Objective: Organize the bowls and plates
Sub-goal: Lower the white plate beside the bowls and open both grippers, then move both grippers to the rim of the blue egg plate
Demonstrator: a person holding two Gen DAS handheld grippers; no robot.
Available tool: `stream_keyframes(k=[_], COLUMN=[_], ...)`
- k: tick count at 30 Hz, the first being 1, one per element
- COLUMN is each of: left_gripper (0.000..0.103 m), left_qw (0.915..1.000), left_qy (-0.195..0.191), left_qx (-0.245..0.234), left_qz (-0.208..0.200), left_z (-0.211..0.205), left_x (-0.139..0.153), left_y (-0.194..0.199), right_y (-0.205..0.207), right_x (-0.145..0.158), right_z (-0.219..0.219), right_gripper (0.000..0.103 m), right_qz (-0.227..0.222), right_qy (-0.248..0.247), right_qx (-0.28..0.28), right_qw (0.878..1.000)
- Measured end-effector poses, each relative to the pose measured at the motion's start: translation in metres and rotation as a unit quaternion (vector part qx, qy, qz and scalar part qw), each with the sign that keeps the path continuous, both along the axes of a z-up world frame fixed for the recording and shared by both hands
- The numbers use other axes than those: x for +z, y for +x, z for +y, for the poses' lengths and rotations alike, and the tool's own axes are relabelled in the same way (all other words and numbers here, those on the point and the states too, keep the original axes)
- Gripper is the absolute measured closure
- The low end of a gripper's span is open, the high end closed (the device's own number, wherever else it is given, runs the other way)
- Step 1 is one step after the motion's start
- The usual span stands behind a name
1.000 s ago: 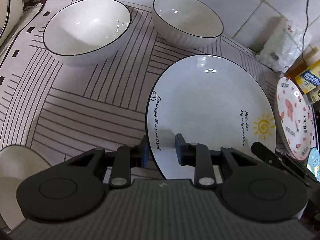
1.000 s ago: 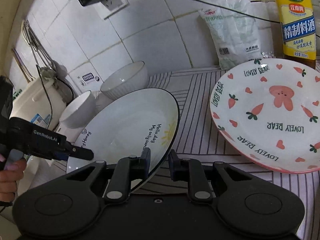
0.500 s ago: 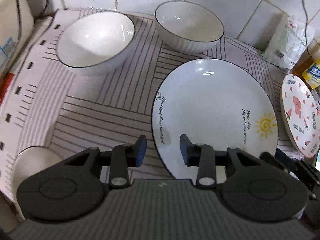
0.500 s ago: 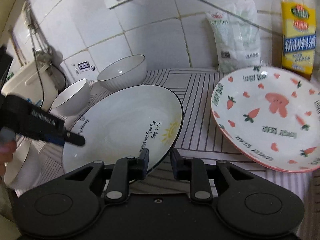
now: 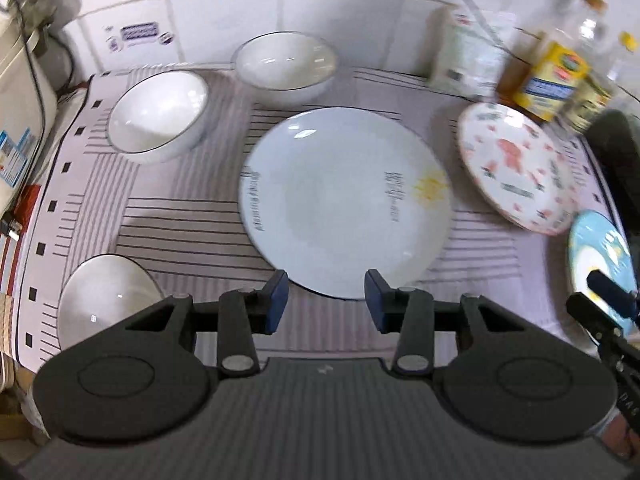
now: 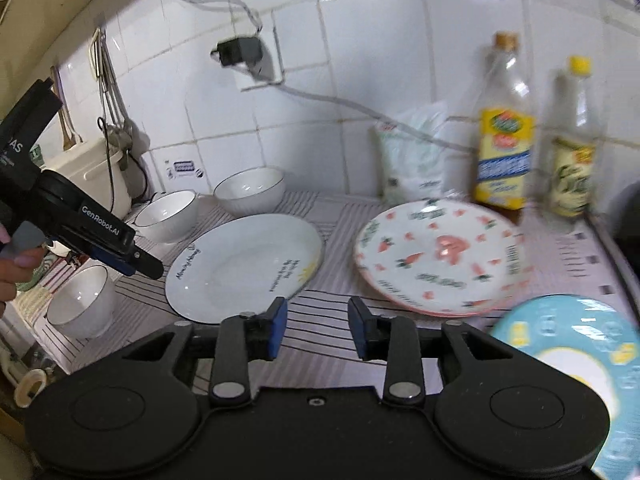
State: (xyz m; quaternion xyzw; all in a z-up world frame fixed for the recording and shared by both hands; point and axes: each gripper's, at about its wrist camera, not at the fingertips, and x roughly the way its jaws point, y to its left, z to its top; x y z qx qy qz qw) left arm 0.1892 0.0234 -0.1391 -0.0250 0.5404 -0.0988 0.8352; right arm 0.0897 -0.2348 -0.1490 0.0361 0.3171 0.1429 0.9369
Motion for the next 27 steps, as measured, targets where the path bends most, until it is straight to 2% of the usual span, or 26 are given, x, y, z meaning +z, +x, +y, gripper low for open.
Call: stream_keyframes(k=[8, 13, 17, 20, 27], left_gripper=[0.053, 0.047, 0.041, 0.040, 0.035], left_qw=[0.9981, 0.9950, 0.9922, 0.9907, 0.9895], left_qy=[-0.024, -0.038, -0.044, -0.046, -0.056], left_qx=[-0.057, -0.092, -0.117, -0.128, -0.133], left_qz=[-0.009, -0.009, -0.005, -0.005, -0.008], left_z=[-0.053, -0.092, -0.122, -0.139, -0.172], left_x=[0.025, 0.027, 0.018, 0.010, -0.013], left_y=[-0.033, -0.045, -0.052, -0.054, -0.048], right_y=[-0.048, -0.066, -0.078, -0.080, -0.074], right_x=[0.021, 0.019, 0.009, -0.004, -0.040], right_z=[-0.048, -0.080, -0.106, -0.124, -0.157], right_gripper=[0.041, 0.039, 0.037, 0.037, 0.037], right_qz=[-0.019, -0.022, -0.040, -0.043, -0.014], right_qy=[-0.055, -0.058, -0.045, -0.033, -0.023], right_qx=[-0.064, -0.115, -0.168, -0.209, -0.277], right_qw=[0.996, 0.991, 0.984, 0.976, 0.960])
